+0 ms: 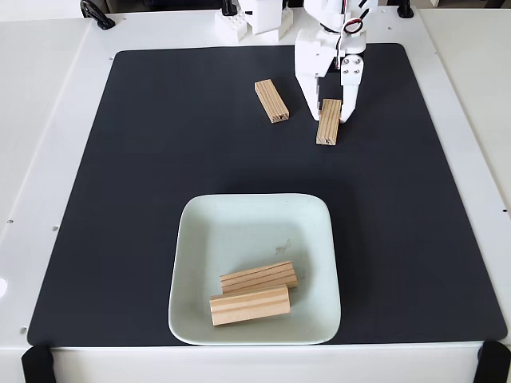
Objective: Pick up the wooden block and place them on the plate.
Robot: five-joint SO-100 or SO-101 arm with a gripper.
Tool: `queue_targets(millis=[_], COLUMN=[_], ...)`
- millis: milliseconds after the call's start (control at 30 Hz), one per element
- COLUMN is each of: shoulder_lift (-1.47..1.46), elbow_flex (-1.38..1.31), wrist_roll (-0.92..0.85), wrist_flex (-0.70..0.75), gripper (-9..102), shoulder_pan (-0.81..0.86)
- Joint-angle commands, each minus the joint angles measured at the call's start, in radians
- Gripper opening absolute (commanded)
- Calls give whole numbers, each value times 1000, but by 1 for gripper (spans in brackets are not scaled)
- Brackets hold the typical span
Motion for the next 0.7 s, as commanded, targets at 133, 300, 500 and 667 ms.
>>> queue_targets(millis=[133,300,500,667], shoulder_lift=[173,227,189,20], elbow_flex=[-215,-397,-637,-847], wrist_roll=[117,331,561,666], wrist_flex=[-2,0,78,80], gripper=[0,0,0,0], shoulder_pan=[8,63,164,250])
